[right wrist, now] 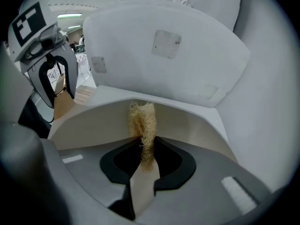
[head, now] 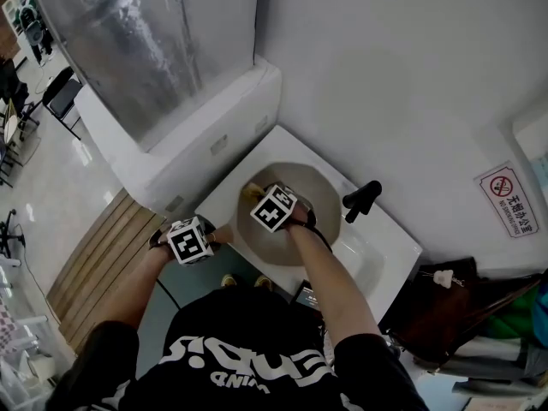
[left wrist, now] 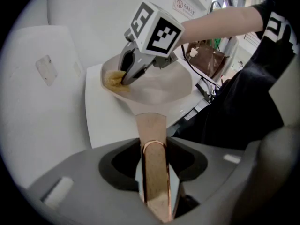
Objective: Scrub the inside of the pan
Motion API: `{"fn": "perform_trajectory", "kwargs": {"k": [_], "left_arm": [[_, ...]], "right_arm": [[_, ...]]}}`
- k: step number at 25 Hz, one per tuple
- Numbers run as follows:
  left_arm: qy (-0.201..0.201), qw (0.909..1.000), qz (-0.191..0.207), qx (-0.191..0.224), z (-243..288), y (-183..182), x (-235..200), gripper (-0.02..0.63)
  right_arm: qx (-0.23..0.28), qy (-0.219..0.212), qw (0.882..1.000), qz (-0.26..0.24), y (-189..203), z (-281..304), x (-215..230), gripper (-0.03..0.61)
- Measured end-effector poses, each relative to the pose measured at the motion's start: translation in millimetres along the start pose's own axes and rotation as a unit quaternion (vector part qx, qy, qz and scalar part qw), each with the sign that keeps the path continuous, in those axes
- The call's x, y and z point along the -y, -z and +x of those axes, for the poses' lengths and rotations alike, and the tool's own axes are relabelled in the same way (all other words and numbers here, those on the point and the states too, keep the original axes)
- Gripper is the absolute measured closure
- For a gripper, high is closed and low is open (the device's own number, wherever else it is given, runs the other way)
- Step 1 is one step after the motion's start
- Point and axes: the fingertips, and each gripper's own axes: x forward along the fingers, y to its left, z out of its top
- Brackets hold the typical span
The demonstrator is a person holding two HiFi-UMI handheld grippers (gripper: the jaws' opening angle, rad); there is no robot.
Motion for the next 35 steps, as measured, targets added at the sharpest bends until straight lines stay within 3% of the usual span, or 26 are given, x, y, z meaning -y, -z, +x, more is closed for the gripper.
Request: {"fn": "perform_trajectory", "kwargs": {"k": [17, 25, 35], "left_arm": [[0.004, 1.0, -0.007, -0.004, 1.7, 0.6, -0.3, 0.448], [0.002, 0.9999, -0.014, -0.006, 0.0, 0.4, -0.9, 0.449], [0.004, 0.9998, -0.017, -0.008, 0.5, 1.4, 1.1, 0.449]], "right_arm": [[-0.073, 0.083, 0.994, -0.005, 24.2, -14.1, 96.5, 0.503], [-0.121, 0.114, 0.984, -0.066, 50.8, -31.3, 125.0, 0.505], [-0.153, 0.133, 0.973, -0.114, 74.4, -49.3, 126.6, 0.505]]}}
